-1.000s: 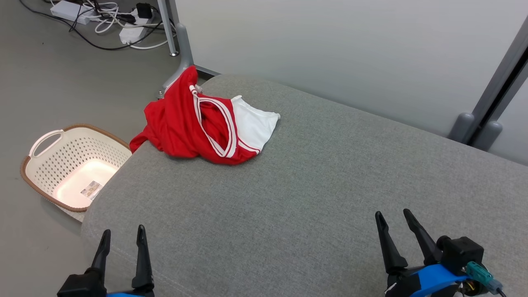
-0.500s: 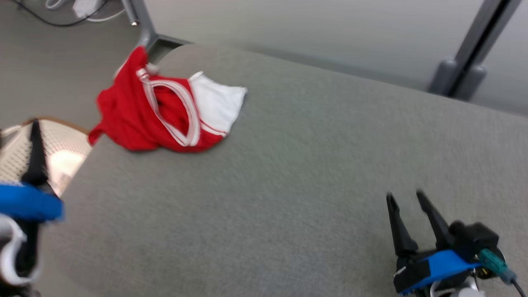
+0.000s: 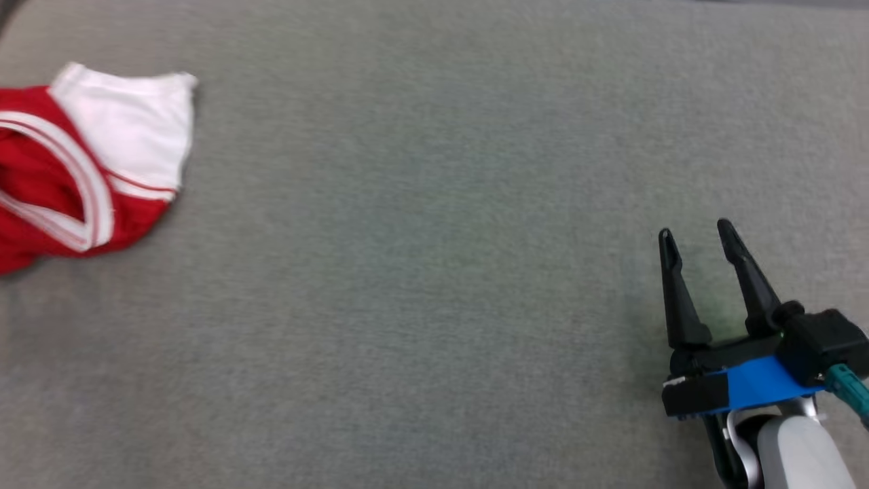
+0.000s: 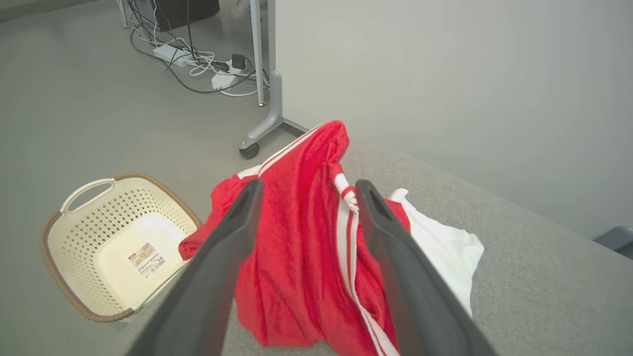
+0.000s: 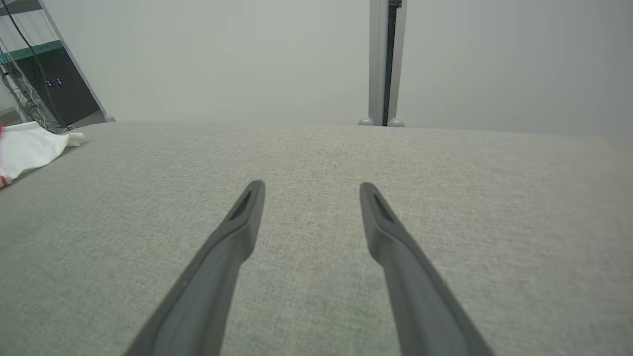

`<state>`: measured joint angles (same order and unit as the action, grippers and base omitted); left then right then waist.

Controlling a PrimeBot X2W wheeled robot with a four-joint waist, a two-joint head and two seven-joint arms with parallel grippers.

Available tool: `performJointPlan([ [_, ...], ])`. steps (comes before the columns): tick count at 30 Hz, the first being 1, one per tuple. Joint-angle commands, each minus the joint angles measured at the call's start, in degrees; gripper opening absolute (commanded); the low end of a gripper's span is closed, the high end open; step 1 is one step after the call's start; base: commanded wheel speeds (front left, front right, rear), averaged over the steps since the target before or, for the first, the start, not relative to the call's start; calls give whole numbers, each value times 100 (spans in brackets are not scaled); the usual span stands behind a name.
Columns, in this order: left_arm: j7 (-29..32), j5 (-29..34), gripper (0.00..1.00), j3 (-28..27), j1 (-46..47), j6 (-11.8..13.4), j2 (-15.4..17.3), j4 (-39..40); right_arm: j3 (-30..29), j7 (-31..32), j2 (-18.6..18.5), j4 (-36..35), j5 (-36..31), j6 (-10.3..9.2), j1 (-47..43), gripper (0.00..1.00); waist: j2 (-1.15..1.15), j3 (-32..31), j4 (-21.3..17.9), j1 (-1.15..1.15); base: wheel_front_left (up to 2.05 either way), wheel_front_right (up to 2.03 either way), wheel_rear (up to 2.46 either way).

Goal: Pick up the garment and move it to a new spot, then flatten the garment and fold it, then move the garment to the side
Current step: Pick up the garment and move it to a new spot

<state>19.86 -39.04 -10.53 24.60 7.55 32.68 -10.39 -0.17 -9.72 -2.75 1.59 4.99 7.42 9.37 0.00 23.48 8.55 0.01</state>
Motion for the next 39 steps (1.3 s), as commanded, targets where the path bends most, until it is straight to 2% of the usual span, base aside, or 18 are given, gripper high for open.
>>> performJointPlan([
  [1,5,-43,100,-7,79,-20,5,-92,4,-30,-24,-59,-50,13,60,100,0,73,-84,-1,0,0,0],
  [6,47,-97,100,-56,103,-31,84,-700,20,-79,-23,-238,-26,13,144,100,0,465,-517,-1,0,0,0],
  [11,208,-40,100,-99,126,233,182,-1427,30,-109,-24,-313,0,13,194,100,0,696,-814,-1,0,0,0],
  [12,276,-37,82,-82,140,286,190,-1544,22,-117,-24,-306,3,13,192,100,0,704,-843,-1,0,0,0],
  [13,284,-37,21,-86,176,314,198,-1629,22,-131,-23,-286,17,13,191,100,0,702,-868,-1,0,0,0],
  [14,293,-29,0,-78,190,332,210,-1701,17,-145,-24,-265,35,13,189,100,0,684,-882,-1,0,0,0],
  [18,115,22,0,-14,353,118,340,-1735,11,-206,-23,-129,163,13,175,100,0,454,-876,-1,0,0,0],
  [23,-157,224,0,255,719,-416,672,-1358,45,-298,-25,132,322,13,113,100,0,-134,-769,-1,0,0,0],
  [30,282,441,0,795,1554,-886,1084,-235,51,-413,-24,513,580,12,-123,100,0,-1154,-718,-1,0,0,0],
  [34,706,505,0,1354,2218,-1135,1003,429,65,-449,-24,668,655,12,-301,100,0,-1600,-734,-1,0,0,0],
  [39,1083,296,0,1932,2985,-1207,418,1101,145,-459,-26,736,721,12,-448,100,0,-1928,-875,-1,0,0,0],
])
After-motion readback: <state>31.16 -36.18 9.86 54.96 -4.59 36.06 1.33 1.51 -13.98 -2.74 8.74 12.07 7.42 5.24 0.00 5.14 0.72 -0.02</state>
